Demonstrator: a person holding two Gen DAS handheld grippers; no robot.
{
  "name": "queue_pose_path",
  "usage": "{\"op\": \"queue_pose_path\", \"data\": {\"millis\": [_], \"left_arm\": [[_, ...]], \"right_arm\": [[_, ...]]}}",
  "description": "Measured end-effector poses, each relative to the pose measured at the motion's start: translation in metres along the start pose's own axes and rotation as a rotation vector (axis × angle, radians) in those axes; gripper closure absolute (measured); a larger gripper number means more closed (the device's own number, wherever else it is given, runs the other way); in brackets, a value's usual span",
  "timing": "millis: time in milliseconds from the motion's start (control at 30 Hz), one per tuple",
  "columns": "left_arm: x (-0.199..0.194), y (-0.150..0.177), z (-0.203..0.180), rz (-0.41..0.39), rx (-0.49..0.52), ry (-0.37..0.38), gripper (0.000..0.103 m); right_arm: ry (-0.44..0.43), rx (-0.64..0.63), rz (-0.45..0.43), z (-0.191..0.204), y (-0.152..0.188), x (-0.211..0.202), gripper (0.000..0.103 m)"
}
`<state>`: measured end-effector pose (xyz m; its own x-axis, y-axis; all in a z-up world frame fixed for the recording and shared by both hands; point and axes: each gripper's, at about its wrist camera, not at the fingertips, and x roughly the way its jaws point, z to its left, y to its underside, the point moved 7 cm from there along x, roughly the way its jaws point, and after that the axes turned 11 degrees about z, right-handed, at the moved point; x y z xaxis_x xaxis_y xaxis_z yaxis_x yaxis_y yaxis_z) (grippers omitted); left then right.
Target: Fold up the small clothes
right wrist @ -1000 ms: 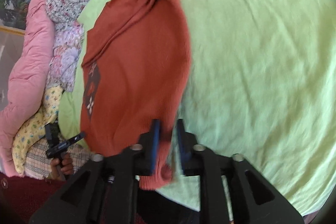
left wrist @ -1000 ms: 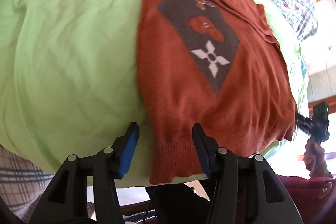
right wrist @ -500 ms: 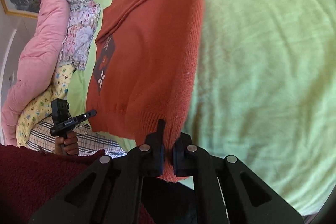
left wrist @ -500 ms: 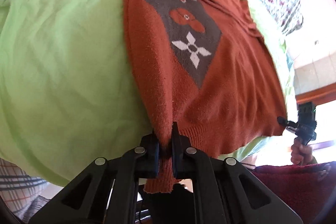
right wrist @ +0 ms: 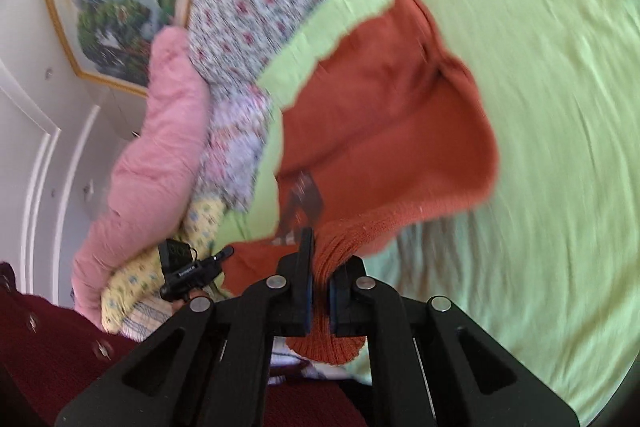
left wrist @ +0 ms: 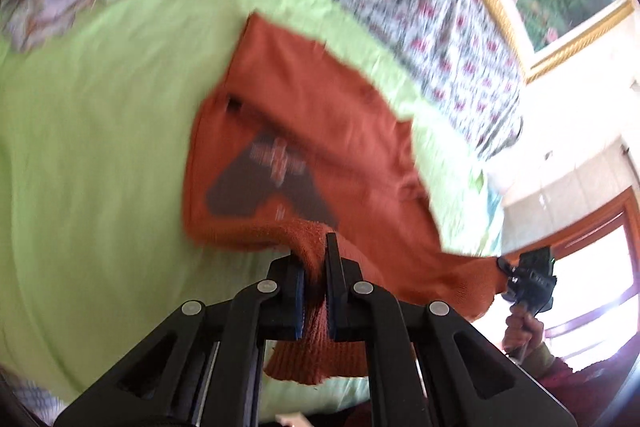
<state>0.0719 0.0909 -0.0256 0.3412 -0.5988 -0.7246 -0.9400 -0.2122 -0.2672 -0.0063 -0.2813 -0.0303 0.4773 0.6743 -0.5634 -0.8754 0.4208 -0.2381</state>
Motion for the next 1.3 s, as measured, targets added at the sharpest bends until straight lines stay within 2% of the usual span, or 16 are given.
{"op": "queue_pose_path", "data": {"millis": [133, 300, 467, 567, 700, 833, 1067, 1167, 1200, 1233, 1267, 1300], "left_arm": [[0.002, -0.058, -0.005, -0.067, 0.020, 0.003, 0.097], [0.026, -0.126, -0.005, -0.119, 0.046, -0.044, 0.097], [0.068, -0.185, 0.008, -0.129, 0.034, -0.089, 0.098], [0.092, -0.216, 0.015, -0.124, 0.020, -0.113, 0.098], [0.117, -0.241, 0.036, -0.110, -0.029, -0.146, 0.098], [0.137, -0.255, 0.058, -0.090, -0.083, -0.165, 0.097], [0.161, -0.260, 0.079, -0.057, -0.127, -0.207, 0.096], [0.165, -0.256, 0.080, -0.028, -0.137, -0.214, 0.090], [0.161, -0.253, 0.077, -0.020, -0.137, -0.209, 0.082], [0.155, -0.250, 0.073, -0.018, -0.130, -0.210, 0.070], [0.149, -0.245, 0.068, -0.021, -0.124, -0.212, 0.064], [0.141, -0.238, 0.061, -0.027, -0.114, -0.205, 0.054]], "right_arm": [[0.008, -0.039, -0.047, 0.004, -0.047, 0.004, 0.097], [0.039, -0.065, -0.084, -0.006, -0.116, 0.021, 0.097], [0.089, -0.044, -0.104, -0.037, -0.186, 0.042, 0.097], [0.107, -0.013, -0.104, -0.055, -0.217, 0.057, 0.097], [0.150, 0.004, -0.079, -0.077, -0.246, 0.076, 0.097], [0.183, 0.020, -0.051, -0.099, -0.264, 0.093, 0.097], [0.243, 0.048, 0.001, -0.129, -0.278, 0.116, 0.097], [0.263, 0.047, 0.019, -0.129, -0.279, 0.119, 0.094], [0.265, 0.059, 0.025, -0.129, -0.278, 0.117, 0.092], [0.266, 0.069, 0.026, -0.128, -0.277, 0.114, 0.086], [0.279, 0.068, 0.016, -0.124, -0.275, 0.108, 0.072], [0.295, 0.059, -0.003, -0.120, -0.272, 0.101, 0.065]]}}
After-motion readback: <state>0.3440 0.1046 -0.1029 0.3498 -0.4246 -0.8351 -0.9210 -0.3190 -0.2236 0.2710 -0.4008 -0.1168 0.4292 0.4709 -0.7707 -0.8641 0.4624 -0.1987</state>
